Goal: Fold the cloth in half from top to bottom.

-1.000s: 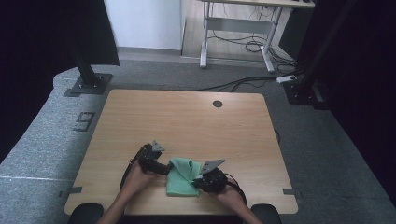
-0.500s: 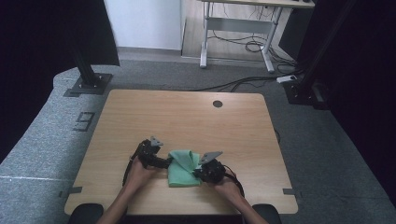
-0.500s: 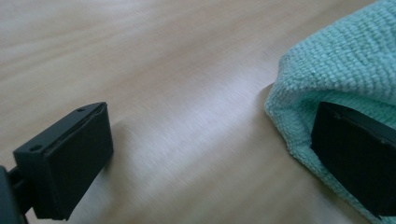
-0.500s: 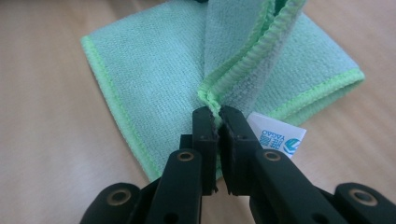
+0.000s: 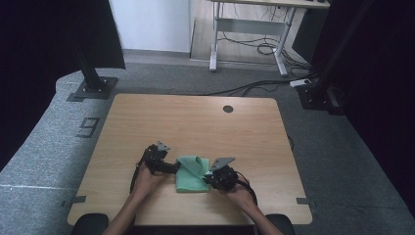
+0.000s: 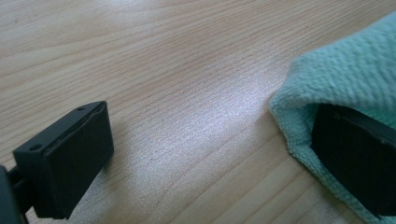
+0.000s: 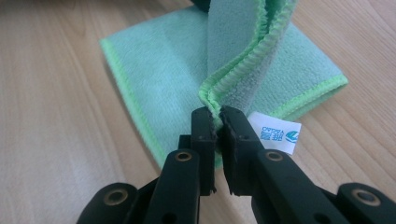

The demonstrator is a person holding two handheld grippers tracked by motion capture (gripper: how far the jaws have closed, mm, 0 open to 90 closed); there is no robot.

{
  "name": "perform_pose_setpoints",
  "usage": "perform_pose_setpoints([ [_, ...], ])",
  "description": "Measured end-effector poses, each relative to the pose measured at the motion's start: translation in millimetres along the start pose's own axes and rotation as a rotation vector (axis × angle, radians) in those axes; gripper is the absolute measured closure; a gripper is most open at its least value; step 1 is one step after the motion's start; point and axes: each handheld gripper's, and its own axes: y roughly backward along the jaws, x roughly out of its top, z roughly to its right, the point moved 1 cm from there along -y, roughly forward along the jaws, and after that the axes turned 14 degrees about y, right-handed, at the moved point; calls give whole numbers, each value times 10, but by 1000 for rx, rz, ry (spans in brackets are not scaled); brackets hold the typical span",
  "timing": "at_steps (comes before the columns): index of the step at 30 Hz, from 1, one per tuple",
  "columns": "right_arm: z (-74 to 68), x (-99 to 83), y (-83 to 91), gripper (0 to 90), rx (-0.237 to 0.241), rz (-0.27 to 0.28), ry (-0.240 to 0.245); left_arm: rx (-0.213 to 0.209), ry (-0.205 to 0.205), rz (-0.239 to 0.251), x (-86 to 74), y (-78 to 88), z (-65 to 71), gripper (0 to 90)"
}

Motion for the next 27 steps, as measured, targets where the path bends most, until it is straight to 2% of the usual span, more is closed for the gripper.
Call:
perform_pose_setpoints([
  [5, -53, -33, -29, 820, -7, -28, 21, 0, 1, 0, 0, 0, 0, 0],
  [8, -39, -77, -58, 812, 7, -17, -5, -9, -6, -2, -1, 6, -4, 0],
  [10, -25, -85, -50, 804, 11, -14, -19, -25, -21, -30, 16, 28, -14, 5],
  [14, -12, -107, -48, 790, 22, -3, -37, -56, -66, -60, 35, 171, -16, 7],
  [16, -7, -110, -47, 779, 28, 4, -46, -80, -54, -59, 50, 267, -47, 7],
  [18, -1, -110, -43, 752, 37, 9, -56, -94, -42, -45, 70, 356, -88, 10],
  [21, 4, -106, -32, 708, 44, 21, -71, -92, -30, -13, 119, 426, -119, 13],
  [27, 14, -109, 25, 617, 39, 32, -87, -70, -48, 25, 257, 413, -53, 14],
])
